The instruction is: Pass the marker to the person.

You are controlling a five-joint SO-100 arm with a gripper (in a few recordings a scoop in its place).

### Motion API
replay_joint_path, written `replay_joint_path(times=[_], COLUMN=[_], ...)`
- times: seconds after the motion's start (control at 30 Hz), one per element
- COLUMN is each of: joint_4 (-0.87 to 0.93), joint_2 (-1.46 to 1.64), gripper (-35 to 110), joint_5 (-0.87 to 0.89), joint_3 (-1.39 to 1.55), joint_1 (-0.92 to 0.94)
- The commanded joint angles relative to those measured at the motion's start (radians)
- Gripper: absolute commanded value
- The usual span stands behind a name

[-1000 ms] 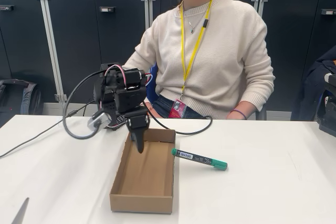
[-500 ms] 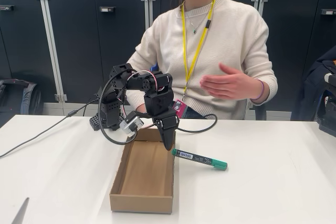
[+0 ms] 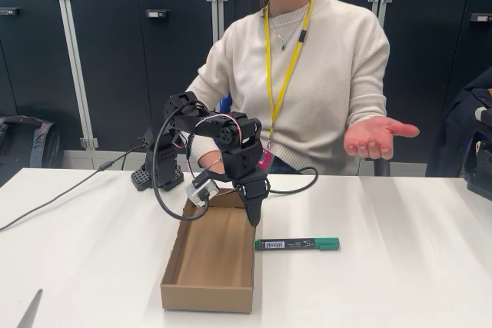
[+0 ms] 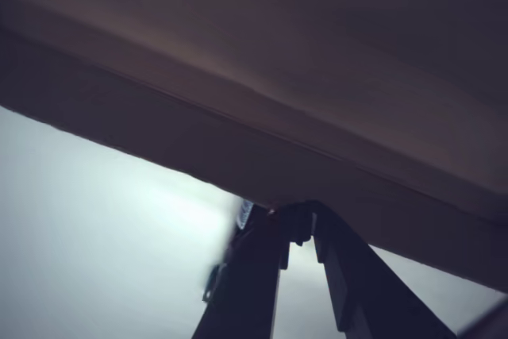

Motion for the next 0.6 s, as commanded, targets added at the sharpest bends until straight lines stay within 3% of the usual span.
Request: replay_joint_path(times=[0.0,0.27,0.43,0.57], joint_4=[-0.006,-0.075,0.078,0.061], joint_2=[0.089,0.147,-0.017,-0.077], gripper=[-3,-2,-5,-5], joint_5=[0.012,0.006,-0.015,-0.012], joint_3=[-0.014,0.026,-0.249,-0.267], joint_1=[-0.012,0.029,0.017,0.057])
